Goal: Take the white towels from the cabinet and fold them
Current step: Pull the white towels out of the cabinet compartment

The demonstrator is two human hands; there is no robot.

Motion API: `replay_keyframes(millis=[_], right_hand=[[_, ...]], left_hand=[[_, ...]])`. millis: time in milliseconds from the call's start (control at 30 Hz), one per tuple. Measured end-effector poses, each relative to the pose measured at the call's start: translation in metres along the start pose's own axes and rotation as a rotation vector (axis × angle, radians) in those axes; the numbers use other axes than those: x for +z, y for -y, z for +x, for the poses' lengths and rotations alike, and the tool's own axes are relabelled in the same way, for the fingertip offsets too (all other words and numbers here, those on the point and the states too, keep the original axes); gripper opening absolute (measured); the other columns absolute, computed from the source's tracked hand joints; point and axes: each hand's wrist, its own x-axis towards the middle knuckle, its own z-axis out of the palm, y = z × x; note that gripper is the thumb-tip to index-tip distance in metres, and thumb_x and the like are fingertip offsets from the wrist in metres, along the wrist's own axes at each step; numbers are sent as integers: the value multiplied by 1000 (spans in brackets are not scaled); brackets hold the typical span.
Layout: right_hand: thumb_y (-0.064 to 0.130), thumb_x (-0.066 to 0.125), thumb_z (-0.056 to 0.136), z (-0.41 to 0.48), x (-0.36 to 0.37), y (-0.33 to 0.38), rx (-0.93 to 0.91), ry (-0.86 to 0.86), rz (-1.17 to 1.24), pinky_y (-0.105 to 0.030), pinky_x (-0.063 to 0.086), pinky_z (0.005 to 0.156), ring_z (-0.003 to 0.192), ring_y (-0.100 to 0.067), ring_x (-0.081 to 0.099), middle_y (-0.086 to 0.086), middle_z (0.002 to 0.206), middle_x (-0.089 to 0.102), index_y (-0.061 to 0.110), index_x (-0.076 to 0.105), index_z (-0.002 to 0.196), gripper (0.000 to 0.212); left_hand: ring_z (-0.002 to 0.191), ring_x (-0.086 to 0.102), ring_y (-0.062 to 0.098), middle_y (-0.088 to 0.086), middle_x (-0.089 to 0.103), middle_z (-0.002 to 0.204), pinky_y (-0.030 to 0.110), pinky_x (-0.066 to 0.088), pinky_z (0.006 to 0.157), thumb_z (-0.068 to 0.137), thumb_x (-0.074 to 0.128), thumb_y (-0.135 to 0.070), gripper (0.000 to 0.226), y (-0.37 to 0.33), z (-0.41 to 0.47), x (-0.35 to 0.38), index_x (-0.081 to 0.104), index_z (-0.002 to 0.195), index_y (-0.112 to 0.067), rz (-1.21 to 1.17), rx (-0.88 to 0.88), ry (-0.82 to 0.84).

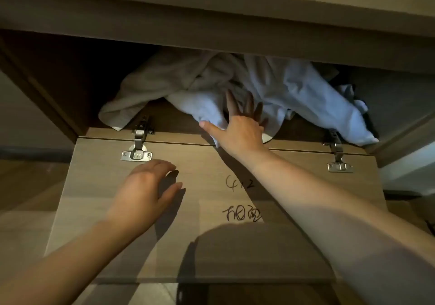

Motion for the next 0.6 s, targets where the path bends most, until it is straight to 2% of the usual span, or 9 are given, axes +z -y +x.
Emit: replay_keyframes(millis=[67, 100, 167, 233, 300, 400, 467, 533, 600], right_hand=[[84, 29, 82, 12, 5, 4, 60, 88, -31, -65, 7, 115, 148, -45, -1, -18, 162, -3, 40, -9, 153, 92], [82, 26, 84, 18, 9, 4, 84, 138, -33, -63, 3, 116, 148, -43, -4, -17, 163, -5, 39, -5, 153, 87], [74, 27, 91, 23, 14, 3, 99, 153, 32, -58, 5, 118, 148, -38, 9, -15, 161, 12, 34, 14, 153, 75], [67, 33, 95, 23, 20, 3, 84, 73, 47, -56, 10, 117, 147, -30, 16, -7, 158, 20, 31, 35, 145, 62], [60, 39, 96, 25, 19, 1, 74, 11, 48, -52, 19, 114, 139, -28, 28, -6, 149, 34, 26, 49, 133, 51], [50, 43, 99, 21, 15, -1, 44, -1, 111, -47, 33, 106, 121, -33, 46, -12, 127, 53, 18, 57, 119, 40], [45, 44, 100, 9, 12, -4, -25, -10, 177, -45, 45, 93, 102, -35, 59, -17, 104, 65, 12, 59, 111, 38], [40, 47, 99, -4, 8, -12, -109, -46, 247, -46, 51, 74, 81, -34, 64, -14, 84, 66, 9, 61, 96, 34], [37, 50, 99, -15, 2, -25, -159, -75, 255, -42, 48, 68, 79, -30, 62, -10, 82, 64, 9, 63, 90, 32]], left_hand=[[110, 56, 17, -1, 63, 119, 30, 44, 94, 88, 65, -32, 37, 4, 1, -2, 63, 121, -17, -30, -14, -24], [109, 57, 17, 0, 63, 118, 30, 43, 93, 88, 65, -32, 36, 6, 2, -2, 64, 120, -16, -30, -7, -34], [109, 58, 18, 1, 64, 117, 29, 42, 92, 88, 66, -31, 34, 7, 3, -4, 66, 118, -15, -30, -10, -39], [109, 57, 17, 0, 64, 117, 28, 41, 91, 88, 65, -31, 34, 8, 5, -5, 66, 118, -15, -38, -16, -65], [109, 57, 17, 0, 64, 118, 27, 41, 91, 89, 64, -32, 34, 8, 7, -6, 65, 119, -15, -40, -16, -85], [111, 56, 18, 1, 63, 121, 28, 41, 92, 90, 63, -32, 34, 5, 11, -8, 65, 120, -14, -53, -21, -108], [112, 56, 18, 1, 62, 122, 29, 41, 93, 91, 61, -33, 35, 2, 15, -10, 64, 121, -15, -63, -37, -134], [111, 56, 18, 1, 61, 122, 30, 42, 91, 91, 60, -34, 36, -2, 19, -13, 64, 121, -15, -80, -52, -167], [112, 54, 17, -1, 60, 124, 28, 41, 91, 92, 60, -35, 36, -5, 22, -16, 63, 122, -16, -89, -54, -175]])
